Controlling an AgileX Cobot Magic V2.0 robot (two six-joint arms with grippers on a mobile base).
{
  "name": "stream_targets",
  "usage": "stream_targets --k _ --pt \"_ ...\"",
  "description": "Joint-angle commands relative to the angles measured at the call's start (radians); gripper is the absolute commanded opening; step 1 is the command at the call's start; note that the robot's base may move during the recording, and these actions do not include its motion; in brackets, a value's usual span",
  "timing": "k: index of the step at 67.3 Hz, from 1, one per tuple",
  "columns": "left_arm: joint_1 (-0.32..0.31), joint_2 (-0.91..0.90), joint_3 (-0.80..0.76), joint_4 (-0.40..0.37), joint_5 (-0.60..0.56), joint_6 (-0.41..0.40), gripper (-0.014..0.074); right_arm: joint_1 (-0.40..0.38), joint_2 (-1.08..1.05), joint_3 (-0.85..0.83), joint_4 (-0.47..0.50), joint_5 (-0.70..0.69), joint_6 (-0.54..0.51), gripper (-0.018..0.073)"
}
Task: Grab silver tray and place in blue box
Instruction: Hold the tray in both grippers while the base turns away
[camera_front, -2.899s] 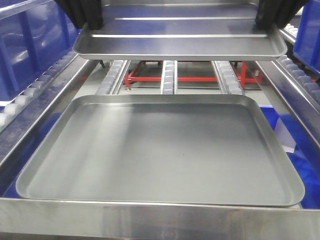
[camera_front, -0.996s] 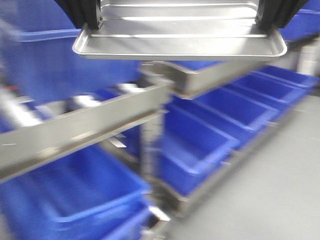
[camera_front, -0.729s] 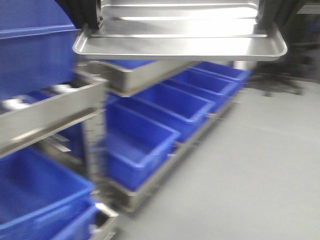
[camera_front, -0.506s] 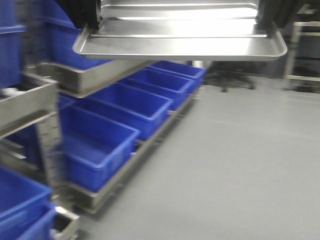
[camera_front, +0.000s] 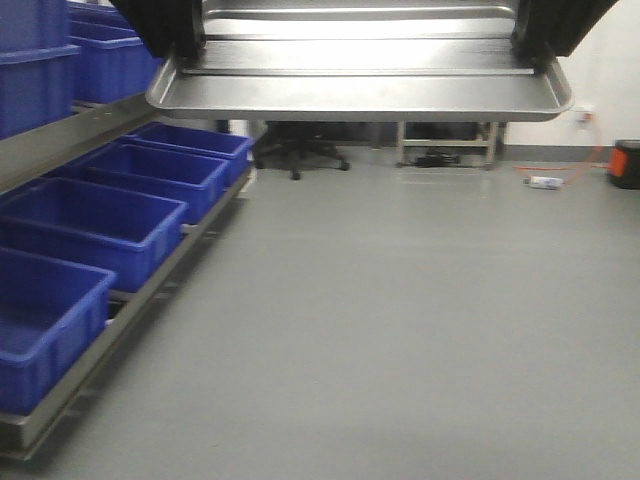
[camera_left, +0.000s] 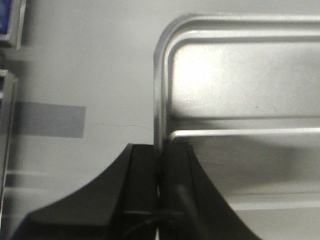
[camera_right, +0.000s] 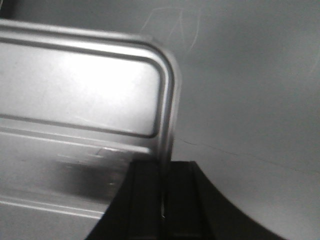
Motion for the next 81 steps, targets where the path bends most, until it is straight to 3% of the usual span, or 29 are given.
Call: stream_targets --k 1,81 --pt "-0.005 -0.051 -0.032 0.056 0.003 0.011 -0.0105 -0.003 -0.045 -0.039 -0.059 -0.030 -0.018 0.0059" --pt "-0.005 -0.051 -0.032 0.054 0.003 0.011 -0.0105 -0.003 -0.045 -0.039 -0.059 -0.030 -0.018 0.0059"
